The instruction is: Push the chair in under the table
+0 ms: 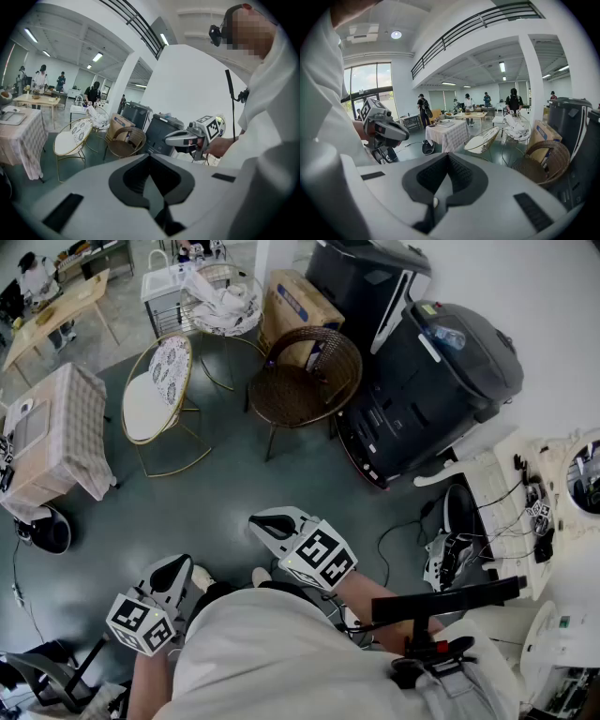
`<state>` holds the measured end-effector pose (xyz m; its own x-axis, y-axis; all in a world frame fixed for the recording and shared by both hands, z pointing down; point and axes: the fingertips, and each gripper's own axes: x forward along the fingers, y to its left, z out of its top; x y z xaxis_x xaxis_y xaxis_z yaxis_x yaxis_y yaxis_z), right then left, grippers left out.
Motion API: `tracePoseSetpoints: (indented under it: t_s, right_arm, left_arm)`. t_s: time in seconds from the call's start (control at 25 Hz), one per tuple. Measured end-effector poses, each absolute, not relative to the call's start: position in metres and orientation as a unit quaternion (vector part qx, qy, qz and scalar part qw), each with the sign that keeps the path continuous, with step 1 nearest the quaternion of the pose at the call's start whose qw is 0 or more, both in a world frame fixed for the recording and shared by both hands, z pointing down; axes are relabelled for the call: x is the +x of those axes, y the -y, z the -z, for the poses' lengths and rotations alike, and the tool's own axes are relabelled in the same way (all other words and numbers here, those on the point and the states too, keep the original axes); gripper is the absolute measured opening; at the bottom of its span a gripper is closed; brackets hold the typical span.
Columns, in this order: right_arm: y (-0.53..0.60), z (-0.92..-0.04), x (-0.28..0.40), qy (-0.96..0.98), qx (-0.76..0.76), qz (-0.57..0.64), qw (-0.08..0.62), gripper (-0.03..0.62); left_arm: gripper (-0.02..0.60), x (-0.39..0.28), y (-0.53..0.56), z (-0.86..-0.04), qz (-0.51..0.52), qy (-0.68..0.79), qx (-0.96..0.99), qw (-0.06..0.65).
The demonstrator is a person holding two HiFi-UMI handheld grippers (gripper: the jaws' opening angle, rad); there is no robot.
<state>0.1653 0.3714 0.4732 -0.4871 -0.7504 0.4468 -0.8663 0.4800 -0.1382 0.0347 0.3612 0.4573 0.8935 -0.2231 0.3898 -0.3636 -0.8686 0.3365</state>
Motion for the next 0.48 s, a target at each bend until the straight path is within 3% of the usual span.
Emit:
tracePoseSetpoints:
  t_s: [0.48]
  right_arm:
    - [-0.382,-0.482,0.191,0.851,0.468,-0.180,0.158,0.014]
  left_arm:
    - [0.012,0.066,-0.369,-0.459,-0.180,0.157,0.950,0.201]
